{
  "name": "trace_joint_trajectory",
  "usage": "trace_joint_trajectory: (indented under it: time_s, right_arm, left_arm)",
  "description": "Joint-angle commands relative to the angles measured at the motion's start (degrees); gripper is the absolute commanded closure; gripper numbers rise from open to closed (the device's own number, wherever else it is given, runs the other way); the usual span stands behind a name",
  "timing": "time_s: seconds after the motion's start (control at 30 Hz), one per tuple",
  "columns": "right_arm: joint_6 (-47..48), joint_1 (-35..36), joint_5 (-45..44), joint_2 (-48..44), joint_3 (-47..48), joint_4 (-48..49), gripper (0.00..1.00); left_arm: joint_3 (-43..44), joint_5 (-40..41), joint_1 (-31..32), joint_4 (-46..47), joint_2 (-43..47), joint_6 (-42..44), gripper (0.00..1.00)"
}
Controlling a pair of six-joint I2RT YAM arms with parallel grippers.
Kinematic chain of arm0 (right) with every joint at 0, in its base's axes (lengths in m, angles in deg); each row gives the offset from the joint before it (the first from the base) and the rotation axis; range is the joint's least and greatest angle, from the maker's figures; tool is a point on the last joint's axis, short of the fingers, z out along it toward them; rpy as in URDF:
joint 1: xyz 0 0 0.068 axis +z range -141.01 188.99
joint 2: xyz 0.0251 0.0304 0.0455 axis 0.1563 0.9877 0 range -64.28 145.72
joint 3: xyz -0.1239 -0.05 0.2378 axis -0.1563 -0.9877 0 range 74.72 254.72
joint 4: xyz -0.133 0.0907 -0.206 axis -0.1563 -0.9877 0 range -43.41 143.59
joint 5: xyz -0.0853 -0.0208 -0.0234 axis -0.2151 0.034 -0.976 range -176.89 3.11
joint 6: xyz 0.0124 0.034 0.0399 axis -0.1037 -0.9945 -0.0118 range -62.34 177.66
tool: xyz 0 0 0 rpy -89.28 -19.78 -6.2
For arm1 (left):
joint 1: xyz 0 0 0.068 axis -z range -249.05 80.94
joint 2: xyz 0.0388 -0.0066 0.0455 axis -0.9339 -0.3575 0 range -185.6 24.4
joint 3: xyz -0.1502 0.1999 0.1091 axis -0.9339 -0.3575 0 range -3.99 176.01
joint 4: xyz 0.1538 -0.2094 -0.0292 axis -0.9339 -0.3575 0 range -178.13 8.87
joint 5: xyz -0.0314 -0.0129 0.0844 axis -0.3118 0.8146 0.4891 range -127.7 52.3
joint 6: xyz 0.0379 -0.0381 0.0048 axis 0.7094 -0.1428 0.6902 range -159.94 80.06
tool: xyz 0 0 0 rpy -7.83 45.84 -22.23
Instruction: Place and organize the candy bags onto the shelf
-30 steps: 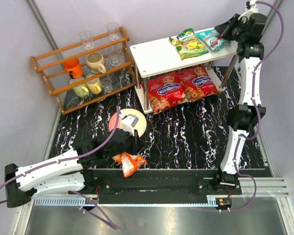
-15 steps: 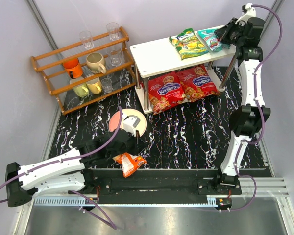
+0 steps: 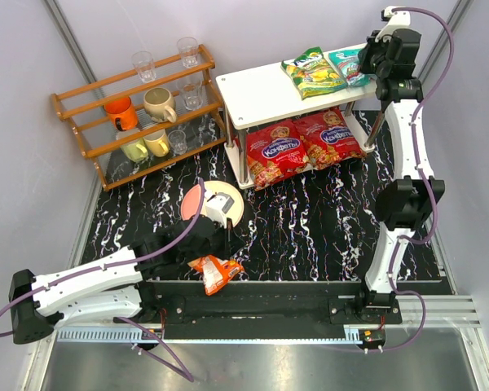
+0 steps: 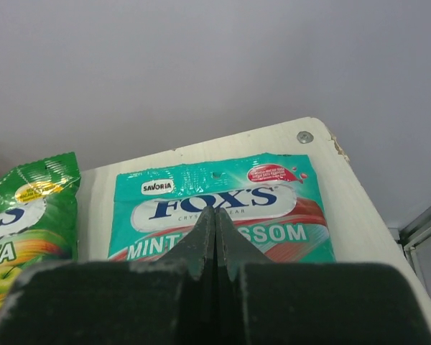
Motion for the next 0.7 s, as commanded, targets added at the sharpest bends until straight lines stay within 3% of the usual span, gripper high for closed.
trace_joint_trajectory:
  time_s: [0.0, 0.33, 0.53, 0.67]
  right_arm:
    - [1.0, 0.3, -2.9, 3.9, 4.0, -9.3, 1.00]
    - [-4.3, 0.3, 4.4, 6.1, 20.6, -12.5, 1.00]
    - [-4.8, 0.4, 7.9, 3.3, 13.6, -11.3, 1.00]
    - [-5.3, 0.4, 8.2, 0.2, 0.3, -7.7, 1.00]
  left_arm:
    - [-1.0, -0.6, -0.2, 2.6, 1.2, -0.3, 1.00]
    - [-1.0, -0.3, -0.3, 2.4, 1.6, -0.2, 1.00]
    - [-1.0, -0.4, -0.3, 2.4, 1.6, 0.1, 0.99]
    - [-1.1, -0.4, -0.3, 2.4, 1.5, 0.0, 1.00]
